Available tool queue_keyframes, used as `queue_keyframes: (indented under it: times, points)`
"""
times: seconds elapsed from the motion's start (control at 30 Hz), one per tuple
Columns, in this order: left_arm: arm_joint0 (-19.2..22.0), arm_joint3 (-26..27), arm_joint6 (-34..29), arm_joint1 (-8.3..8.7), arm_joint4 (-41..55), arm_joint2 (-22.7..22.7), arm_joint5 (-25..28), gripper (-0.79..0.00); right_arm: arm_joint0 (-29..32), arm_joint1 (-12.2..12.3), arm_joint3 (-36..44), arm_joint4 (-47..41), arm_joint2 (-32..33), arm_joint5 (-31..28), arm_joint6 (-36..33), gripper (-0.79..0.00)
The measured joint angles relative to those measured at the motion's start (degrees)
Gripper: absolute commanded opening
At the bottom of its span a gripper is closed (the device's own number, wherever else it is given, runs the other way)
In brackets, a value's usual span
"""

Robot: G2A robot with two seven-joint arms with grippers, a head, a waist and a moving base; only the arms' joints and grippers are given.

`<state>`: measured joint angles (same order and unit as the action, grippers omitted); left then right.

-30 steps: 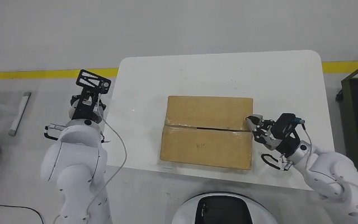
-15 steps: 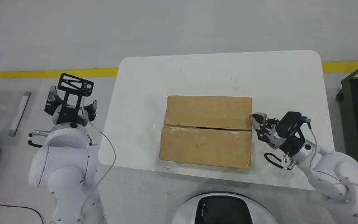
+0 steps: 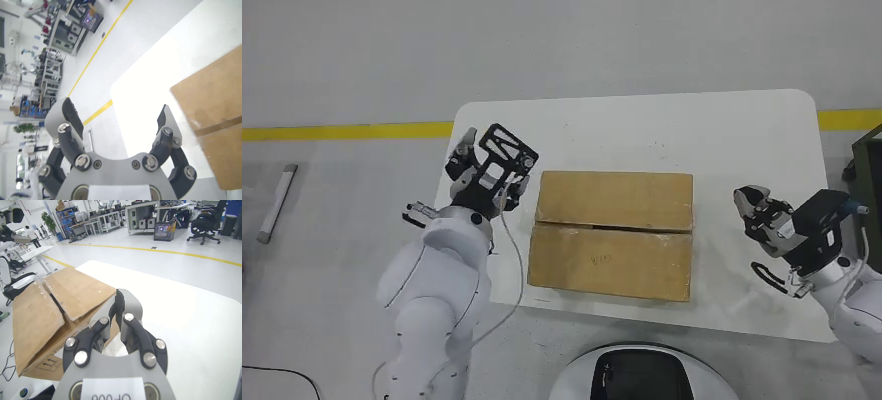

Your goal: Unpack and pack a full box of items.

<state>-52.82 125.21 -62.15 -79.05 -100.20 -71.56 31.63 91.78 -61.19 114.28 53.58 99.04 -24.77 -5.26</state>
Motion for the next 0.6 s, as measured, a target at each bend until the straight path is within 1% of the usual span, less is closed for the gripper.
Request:
queue_keyframes:
  times: [0.17, 0.23, 0.27, 0.33, 0.5, 0.53, 0.6]
  points:
    - [1.7, -1.6, 0.4, -1.24, 6.8, 11.8, 0.3, 0.0, 2.1, 0.0, -0.9, -0.7, 2.4, 0.4, 0.8, -0.785]
    - [2.6, -2.8, 0.1, -1.57, 7.5, 14.9, 0.6, 0.0, 2.8, -0.1, -0.9, -0.9, 2.9, 0.4, 1.1, -0.785]
    - [3.4, -3.6, -0.2, -1.67, 6.9, 16.8, 2.0, 0.0, 3.2, -0.1, -0.9, -1.0, 3.2, 0.3, 1.2, -0.785]
    - [4.1, -4.8, -0.3, -1.81, 6.1, 19.0, 4.6, 0.0, 3.9, -0.1, -0.9, -1.0, 3.6, 0.3, 1.4, -0.785]
    - [5.0, -7.4, 0.4, -2.3, 6.5, 22.4, 4.8, 0.0, 5.5, -0.2, -0.9, -1.1, 4.2, 0.3, 2.0, -0.785]
    - [5.2, -8.0, 0.3, -2.32, 6.0, 23.1, 5.2, 0.0, 5.7, -0.3, -0.8, -1.0, 4.2, 0.3, 2.0, -0.785]
    - [5.8, -9.4, 0.1, -2.29, 3.5, 24.4, 7.6, 0.0, 6.0, -0.3, -0.8, -1.0, 4.3, 0.3, 2.2, -0.785]
